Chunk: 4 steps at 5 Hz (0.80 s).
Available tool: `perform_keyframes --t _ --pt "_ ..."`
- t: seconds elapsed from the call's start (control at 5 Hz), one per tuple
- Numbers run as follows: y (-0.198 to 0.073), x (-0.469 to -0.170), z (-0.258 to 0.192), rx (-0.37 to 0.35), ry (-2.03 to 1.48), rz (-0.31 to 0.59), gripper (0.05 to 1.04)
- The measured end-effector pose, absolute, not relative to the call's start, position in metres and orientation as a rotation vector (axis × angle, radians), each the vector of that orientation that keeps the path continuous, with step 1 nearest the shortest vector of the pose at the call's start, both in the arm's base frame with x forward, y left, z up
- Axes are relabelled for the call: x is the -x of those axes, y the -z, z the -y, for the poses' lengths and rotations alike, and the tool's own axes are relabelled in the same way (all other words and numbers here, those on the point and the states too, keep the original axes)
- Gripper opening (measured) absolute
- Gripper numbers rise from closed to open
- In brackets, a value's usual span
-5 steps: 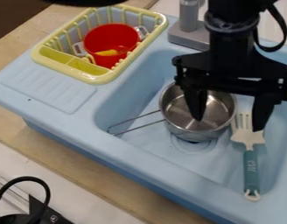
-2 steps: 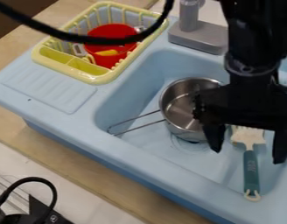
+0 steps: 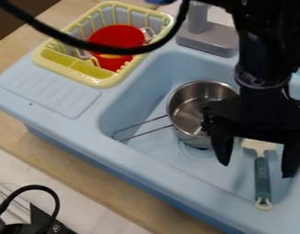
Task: Move the spatula on top of the silver pot
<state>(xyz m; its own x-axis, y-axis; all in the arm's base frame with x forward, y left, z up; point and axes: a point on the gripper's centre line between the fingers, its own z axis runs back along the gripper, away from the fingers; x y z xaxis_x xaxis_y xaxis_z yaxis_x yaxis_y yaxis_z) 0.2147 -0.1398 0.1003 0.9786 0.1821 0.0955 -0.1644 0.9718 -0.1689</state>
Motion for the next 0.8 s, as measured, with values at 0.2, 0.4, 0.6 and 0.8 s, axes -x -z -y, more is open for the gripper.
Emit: perform_keyframes --t 0.2,0.4,0.6,0.8 --pt "-0.092 -0.2157 0.1407 0.16 -0.173 0.092 0.994" --pt "-0.0891 -0.2174 0.1422 0.174 -0.17 0.088 0.94" --pt "-0.083 -0.2162 0.144 0.191 -0.166 0.066 0.668" --pt "-0.0826 -0.2156 0.1446 0.21 -0.172 0.058 0.379"
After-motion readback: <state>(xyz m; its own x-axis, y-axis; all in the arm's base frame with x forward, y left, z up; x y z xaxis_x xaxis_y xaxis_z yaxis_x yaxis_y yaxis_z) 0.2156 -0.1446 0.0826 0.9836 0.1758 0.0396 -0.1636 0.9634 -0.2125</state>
